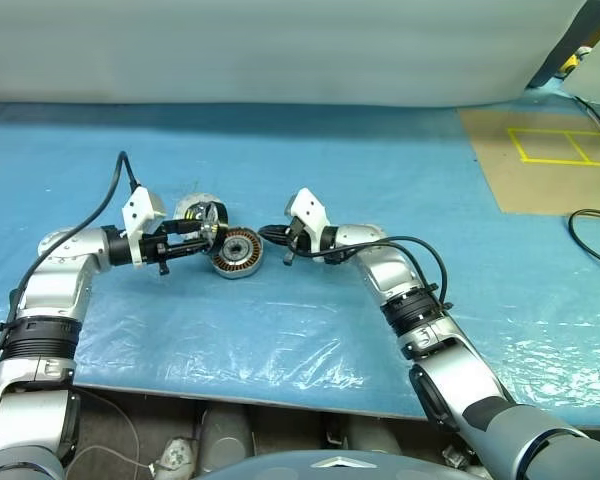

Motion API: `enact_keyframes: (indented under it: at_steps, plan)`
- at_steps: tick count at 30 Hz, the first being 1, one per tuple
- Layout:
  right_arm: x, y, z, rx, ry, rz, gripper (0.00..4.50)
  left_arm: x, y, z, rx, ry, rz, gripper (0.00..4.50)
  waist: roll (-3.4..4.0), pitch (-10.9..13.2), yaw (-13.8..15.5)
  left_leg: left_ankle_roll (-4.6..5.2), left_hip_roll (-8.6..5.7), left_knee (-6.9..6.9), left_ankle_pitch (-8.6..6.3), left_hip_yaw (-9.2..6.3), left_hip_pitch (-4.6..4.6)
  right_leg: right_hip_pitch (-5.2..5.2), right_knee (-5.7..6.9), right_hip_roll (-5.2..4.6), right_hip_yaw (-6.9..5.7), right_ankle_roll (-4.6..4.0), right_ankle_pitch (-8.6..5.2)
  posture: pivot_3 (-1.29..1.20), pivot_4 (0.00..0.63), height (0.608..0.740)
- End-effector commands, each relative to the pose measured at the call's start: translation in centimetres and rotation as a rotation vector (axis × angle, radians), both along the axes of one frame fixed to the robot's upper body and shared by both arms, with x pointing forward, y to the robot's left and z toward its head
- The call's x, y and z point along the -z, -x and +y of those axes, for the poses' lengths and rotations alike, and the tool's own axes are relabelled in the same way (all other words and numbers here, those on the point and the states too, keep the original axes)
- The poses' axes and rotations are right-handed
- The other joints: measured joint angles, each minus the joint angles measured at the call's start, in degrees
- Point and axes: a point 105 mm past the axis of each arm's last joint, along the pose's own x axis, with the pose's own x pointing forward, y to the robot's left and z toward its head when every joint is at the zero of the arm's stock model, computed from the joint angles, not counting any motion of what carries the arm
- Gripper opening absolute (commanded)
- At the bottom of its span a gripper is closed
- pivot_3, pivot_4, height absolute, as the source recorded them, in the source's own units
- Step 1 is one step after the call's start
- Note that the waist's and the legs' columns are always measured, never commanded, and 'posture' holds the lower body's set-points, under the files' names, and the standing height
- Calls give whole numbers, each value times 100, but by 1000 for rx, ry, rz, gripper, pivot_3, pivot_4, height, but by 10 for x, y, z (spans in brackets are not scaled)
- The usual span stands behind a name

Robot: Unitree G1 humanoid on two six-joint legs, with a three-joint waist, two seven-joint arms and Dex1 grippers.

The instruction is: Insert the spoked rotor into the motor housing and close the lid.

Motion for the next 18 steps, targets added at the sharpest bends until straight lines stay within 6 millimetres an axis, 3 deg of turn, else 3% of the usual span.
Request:
enact_keyframes:
  at_steps: [1, 18]
  plan:
    - [-14, 1, 4, -15, -25, -51, 0, -6, 0, -1, 4, -8, -43, 1479, 0, 0, -2, 0, 0, 0, 0, 0, 0, 0, 0, 0, 0, 0, 0, 0, 150, 740]
    - [-15, 0, 4, -10, -24, -56, 0, 1, -10, -2, -81, 80, -77, 1479, 0, 0, -3, 0, -1, 0, 0, 0, 0, 0, 0, 0, 0, 0, 0, 0, 150, 740]
